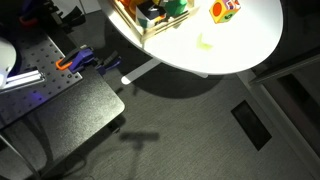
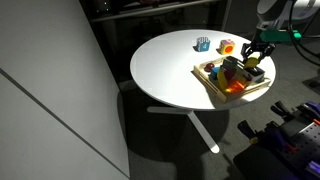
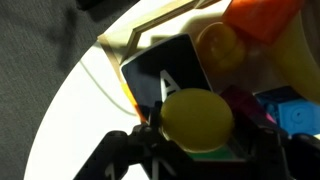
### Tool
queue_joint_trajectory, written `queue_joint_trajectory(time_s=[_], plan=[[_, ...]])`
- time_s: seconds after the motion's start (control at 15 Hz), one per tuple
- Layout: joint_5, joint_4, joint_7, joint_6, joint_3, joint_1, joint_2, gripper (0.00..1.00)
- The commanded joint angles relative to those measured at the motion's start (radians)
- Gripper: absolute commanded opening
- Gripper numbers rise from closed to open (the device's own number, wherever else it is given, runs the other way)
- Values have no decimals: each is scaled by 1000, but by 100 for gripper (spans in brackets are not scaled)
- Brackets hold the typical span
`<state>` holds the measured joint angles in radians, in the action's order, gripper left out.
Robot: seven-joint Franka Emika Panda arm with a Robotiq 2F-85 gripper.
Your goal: Pick up the yellow fruit on the right and put it in the crate
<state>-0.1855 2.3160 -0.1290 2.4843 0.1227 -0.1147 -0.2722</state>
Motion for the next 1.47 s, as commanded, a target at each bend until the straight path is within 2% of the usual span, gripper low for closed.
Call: queue_joint_trajectory(time_s=[0.0,0.27,0.33,0.4,0.47,0.53,0.8,1.2,1.4], plan=[[20,44,62,-17,-25,9,53,47],[21,68,123,-11,-50,18,63,47],[20,74,137,-6,-54,18,64,58],[21,79,145,-7,-57,19,66,93],[22,80,151,-10,-59,20,66,94],[23,82,158,-15,-61,19,67,99],[64,90,154,-60,-54,23,82,100],[161,99,203,-189,-54,24,131,100],[217,122,225,-188,-54,27,170,100]])
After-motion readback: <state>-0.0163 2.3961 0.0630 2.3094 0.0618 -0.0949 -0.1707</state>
